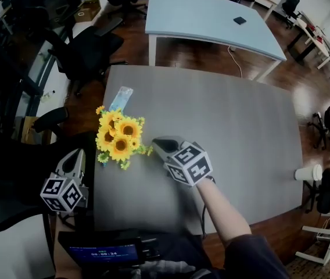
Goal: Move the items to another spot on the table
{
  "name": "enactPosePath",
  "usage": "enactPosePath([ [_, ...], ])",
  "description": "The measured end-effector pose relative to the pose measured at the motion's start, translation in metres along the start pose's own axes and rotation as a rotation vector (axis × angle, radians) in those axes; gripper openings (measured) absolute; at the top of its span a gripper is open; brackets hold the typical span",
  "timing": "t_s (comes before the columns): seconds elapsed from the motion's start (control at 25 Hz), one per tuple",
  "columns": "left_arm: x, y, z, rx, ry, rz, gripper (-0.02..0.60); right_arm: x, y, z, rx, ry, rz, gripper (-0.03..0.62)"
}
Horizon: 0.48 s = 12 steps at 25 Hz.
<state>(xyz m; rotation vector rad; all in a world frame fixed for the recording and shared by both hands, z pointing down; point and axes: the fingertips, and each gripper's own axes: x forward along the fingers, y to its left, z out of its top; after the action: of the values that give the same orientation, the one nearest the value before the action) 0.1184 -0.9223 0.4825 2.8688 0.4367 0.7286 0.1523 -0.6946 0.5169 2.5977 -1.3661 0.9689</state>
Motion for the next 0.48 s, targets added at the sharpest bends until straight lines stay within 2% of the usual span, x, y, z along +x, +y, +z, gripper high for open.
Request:
enactPosePath([
  [0.08,0.012,0.021,-0.013,0.011,0.03,-0.01,0.025,0.004,-0.009,-0.011,0.001,0.016,-0.012,-0.015],
  [0.12,0.018,0.028,-0.019,0.024,0.042,-0.022,0.025,0.005,-0.013,-0.017,-0.009,0.024,-0.017,0.034],
  [0.16,0.026,0.034,-0.025,0.042,0.052,-0.039,0.025,0.006,-0.017,-0.022,-0.021,0.03,-0.021,0.034],
  [0.28,0.051,0.043,-0.038,0.109,0.082,-0.124,0.025,0.008,-0.023,-0.037,-0.049,0.05,-0.018,0.035],
  [0.32,0.059,0.045,-0.043,0.135,0.095,-0.151,0.025,0.011,-0.023,-0.044,-0.058,0.065,-0.011,0.056],
  [0.4,0.074,0.048,-0.051,0.19,0.121,-0.2,0.037,0.018,-0.019,-0.057,-0.068,0.1,0.011,0.236],
  [0.48,0.087,0.046,-0.06,0.243,0.151,-0.259,0.1,0.026,-0.014,-0.068,-0.063,0.106,0.025,0.328],
])
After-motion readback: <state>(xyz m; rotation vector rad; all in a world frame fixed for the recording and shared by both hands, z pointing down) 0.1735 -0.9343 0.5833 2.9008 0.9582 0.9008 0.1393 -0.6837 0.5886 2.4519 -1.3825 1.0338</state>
